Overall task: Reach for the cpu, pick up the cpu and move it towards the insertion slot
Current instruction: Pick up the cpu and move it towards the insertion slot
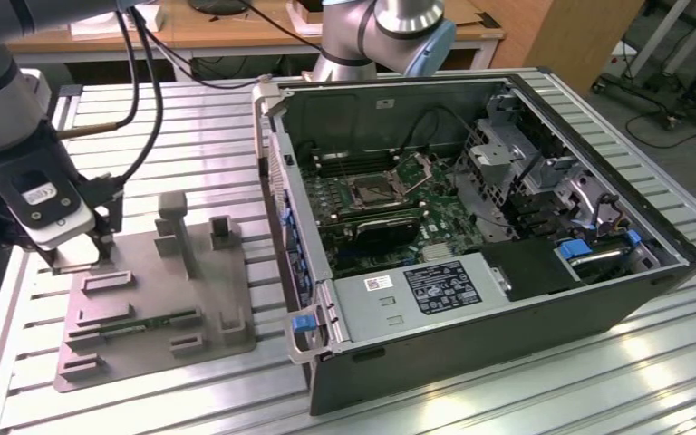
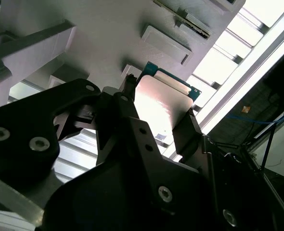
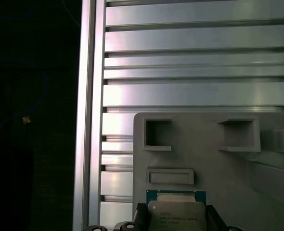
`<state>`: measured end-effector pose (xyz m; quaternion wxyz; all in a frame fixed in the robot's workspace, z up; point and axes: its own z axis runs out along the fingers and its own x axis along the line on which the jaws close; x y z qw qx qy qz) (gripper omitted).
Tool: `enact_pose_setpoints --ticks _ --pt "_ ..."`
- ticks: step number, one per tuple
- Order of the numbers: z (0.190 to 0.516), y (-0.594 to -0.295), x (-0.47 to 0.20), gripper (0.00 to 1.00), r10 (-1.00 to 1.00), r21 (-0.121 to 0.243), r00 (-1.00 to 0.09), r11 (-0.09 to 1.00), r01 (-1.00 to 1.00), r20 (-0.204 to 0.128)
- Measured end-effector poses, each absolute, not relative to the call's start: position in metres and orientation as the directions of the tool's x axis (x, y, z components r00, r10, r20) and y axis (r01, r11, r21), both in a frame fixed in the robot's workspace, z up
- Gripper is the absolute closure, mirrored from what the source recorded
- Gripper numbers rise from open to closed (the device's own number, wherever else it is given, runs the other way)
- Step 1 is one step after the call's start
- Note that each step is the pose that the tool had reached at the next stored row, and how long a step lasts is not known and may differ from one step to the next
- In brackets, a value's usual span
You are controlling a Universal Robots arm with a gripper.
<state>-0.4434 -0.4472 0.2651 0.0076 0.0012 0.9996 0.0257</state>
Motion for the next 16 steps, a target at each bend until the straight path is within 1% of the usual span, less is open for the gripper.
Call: enact_pose_setpoints --ticks 16 --pt "0.2709 -0.4472 -0.4434 0.45 0.003 0.052 -1.0 0.999 0.002 -0.015"
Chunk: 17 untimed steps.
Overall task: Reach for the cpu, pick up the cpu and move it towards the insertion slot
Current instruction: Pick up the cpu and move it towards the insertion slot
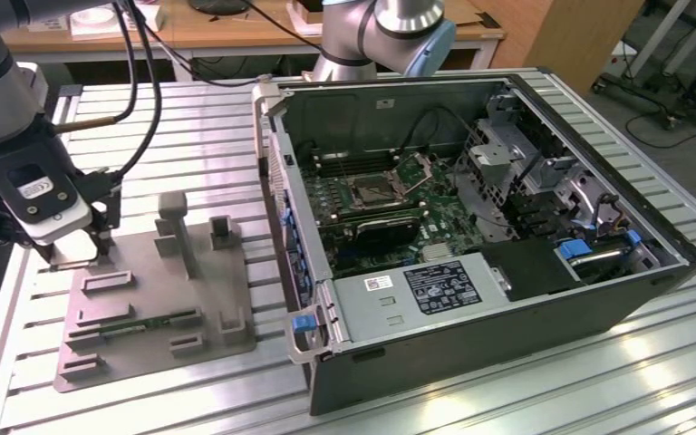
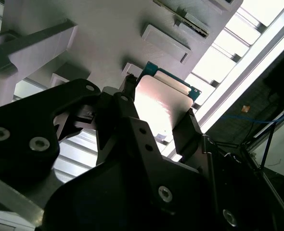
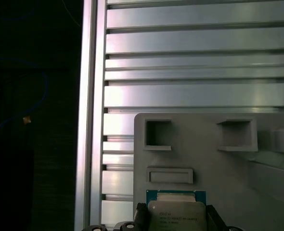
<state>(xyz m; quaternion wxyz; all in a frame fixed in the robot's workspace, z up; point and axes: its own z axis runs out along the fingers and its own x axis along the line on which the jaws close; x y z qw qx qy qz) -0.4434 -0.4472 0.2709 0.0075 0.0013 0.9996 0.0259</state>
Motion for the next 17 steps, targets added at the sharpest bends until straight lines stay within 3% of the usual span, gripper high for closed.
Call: enact_pose_setpoints --ticks 17 --pt "0.2791 -0.4472 -0.4433 0.45 0.003 0.052 -1.0 0.999 0.002 -0.015"
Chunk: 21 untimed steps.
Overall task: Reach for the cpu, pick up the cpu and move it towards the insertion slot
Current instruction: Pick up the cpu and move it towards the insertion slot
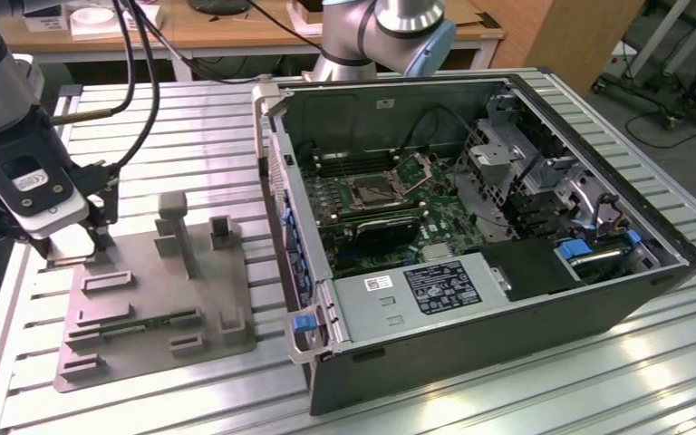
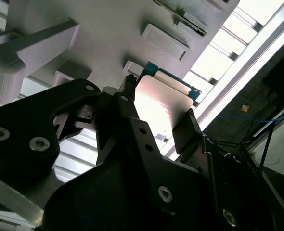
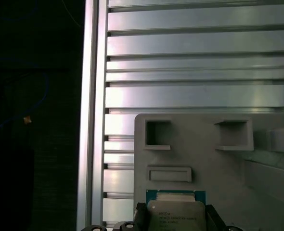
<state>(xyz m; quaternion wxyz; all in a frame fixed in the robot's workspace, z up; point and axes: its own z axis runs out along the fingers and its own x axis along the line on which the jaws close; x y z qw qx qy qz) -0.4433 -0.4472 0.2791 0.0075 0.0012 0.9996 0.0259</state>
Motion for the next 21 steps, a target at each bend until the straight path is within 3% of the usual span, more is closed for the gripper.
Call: enact_pose_setpoints --ticks 21 --pt "0.2855 -0.4472 -0.4433 0.45 0.003 0.052 -1.0 0.999 0.002 -0.015"
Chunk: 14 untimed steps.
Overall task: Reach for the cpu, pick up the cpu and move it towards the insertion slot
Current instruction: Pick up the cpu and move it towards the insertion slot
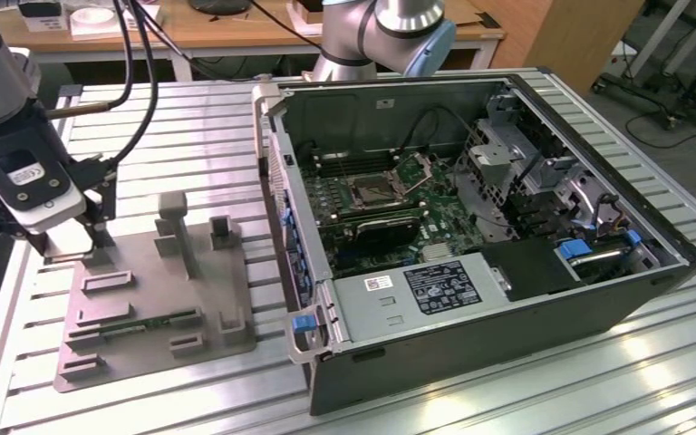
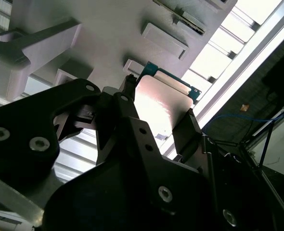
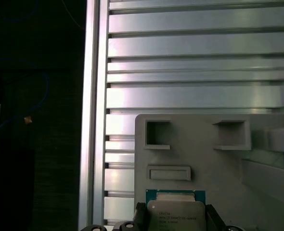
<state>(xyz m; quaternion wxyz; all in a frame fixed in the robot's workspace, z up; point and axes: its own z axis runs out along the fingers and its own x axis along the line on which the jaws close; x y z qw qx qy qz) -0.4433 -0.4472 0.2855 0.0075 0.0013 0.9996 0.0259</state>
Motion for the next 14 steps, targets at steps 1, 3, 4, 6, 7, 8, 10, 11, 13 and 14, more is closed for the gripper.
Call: enact_pose_setpoints --ticks 1,3,4,6,7,8,10,11,13,14 --pt "0.286 -0.447 -0.443 0.45 0.003 0.052 -1.0 0.999 0.002 -0.015" --pt "0.289 -0.447 -0.443 0.45 0.003 0.052 -1.0 0.999 0.002 -0.015" --pt "0.29 -0.447 -0.443 0.45 0.003 0.052 -1.0 0.999 0.002 -0.015" --pt "0.292 -0.447 -0.443 0.45 0.003 0.052 -1.0 0.999 0.002 -0.015" --pt "0.293 -0.447 -0.443 0.45 0.003 0.052 -1.0 0.999 0.002 -0.015" --pt "0.294 -0.447 -0.443 0.45 0.003 0.052 -1.0 0.999 0.002 -0.015" --pt "0.296 -0.447 -0.443 0.45 0.003 0.052 -1.0 0.999 0.002 -0.015" --pt "0.297 -0.447 -0.443 0.45 0.003 0.052 -1.0 0.999 0.002 -0.015" --pt "0.297 -0.447 -0.443 0.45 0.003 0.052 -1.0 0.999 0.002 -0.015" --pt "0.297 -0.447 -0.443 0.45 0.003 0.052 -1.0 0.999 0.002 -0.015"
